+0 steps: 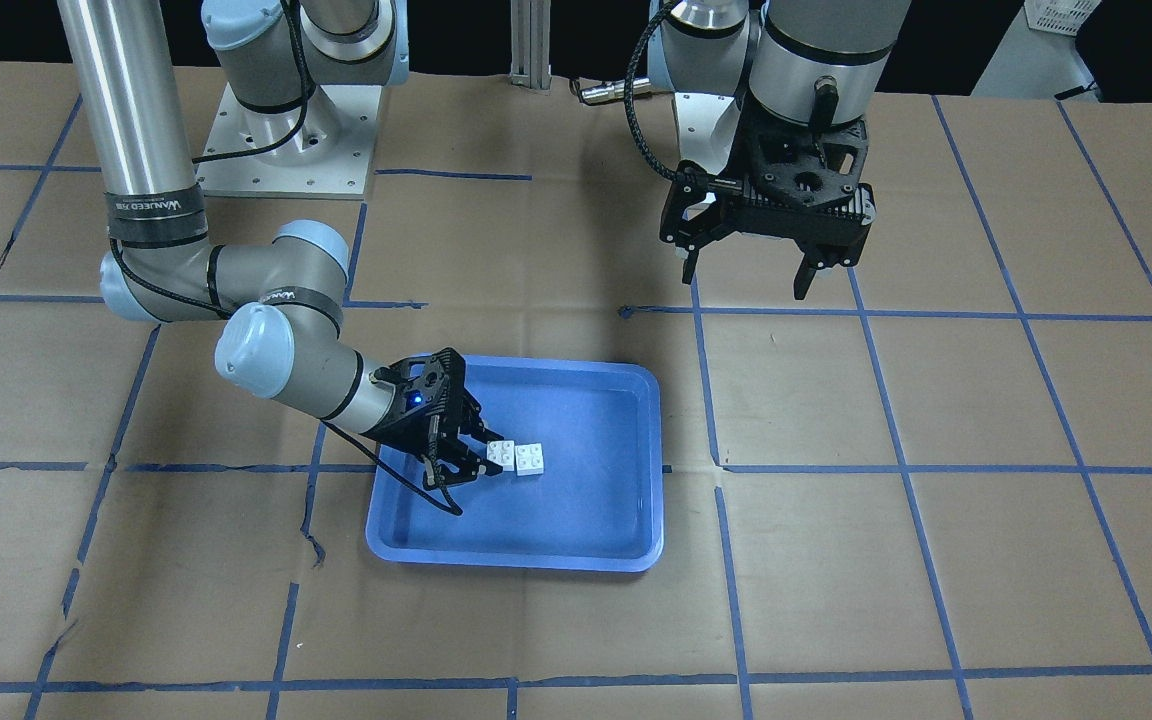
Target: Assemble white blocks and place on blue tray
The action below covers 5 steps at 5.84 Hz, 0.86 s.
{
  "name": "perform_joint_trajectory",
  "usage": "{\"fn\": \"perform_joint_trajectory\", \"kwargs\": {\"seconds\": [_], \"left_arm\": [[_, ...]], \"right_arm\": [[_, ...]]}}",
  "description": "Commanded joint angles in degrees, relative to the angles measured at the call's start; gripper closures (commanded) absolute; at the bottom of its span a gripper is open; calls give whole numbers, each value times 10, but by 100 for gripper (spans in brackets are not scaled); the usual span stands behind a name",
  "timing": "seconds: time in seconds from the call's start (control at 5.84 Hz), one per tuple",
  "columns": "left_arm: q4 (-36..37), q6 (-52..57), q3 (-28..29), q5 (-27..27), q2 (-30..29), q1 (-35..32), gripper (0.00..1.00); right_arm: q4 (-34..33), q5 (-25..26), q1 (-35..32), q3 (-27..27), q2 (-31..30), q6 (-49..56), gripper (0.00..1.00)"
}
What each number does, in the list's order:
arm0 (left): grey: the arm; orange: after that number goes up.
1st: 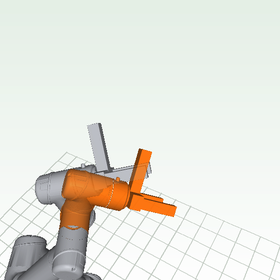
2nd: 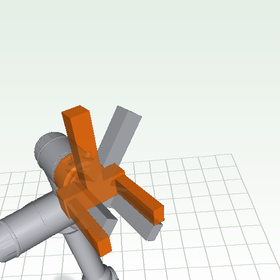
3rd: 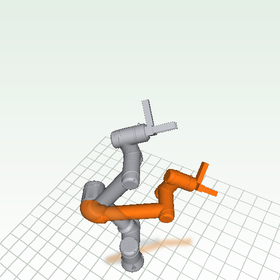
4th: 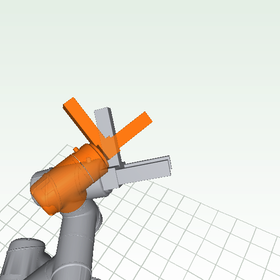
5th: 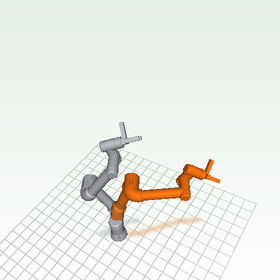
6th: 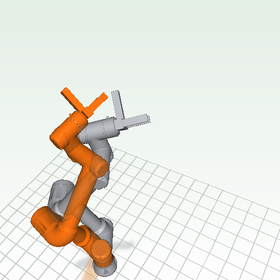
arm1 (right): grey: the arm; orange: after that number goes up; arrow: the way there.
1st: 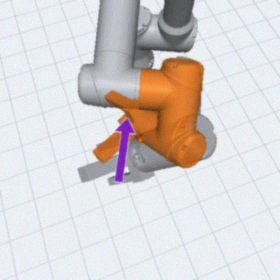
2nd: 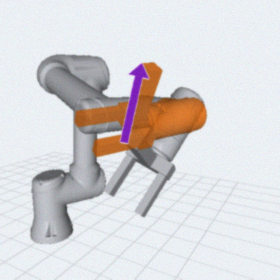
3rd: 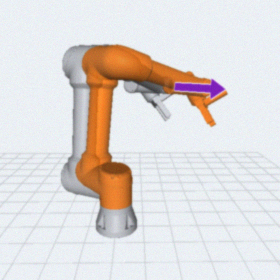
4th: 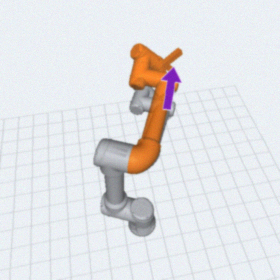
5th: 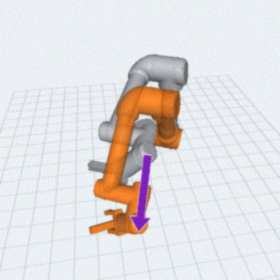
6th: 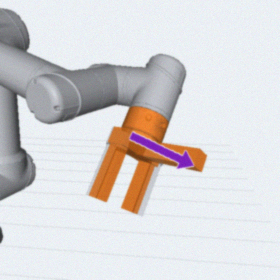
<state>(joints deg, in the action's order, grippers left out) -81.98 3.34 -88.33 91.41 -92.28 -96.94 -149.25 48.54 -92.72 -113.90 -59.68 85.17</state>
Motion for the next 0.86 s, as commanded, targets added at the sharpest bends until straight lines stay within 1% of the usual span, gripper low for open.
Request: {"fn": "perform_joint_trajectory", "kwargs": {"seconds": [0.0, 0.34, 0.51, 0.68], "left_arm": [[1, 1, 0, 0, 0, 0, 1], [4, 4, -2, 0, -2, 2, 1], [20, 4, -1, 0, -8, 9, 1], [33, 4, -1, -5, -11, 30, 1]], "right_arm": [[-2, 0, -2, 1, 0, 0, 78], [-1, 0, -2, 1, 1, 0, 78], [-1, 1, -2, 0, 2, 0, 77], [-1, 0, -2, 1, 8, 0, 77]]}}
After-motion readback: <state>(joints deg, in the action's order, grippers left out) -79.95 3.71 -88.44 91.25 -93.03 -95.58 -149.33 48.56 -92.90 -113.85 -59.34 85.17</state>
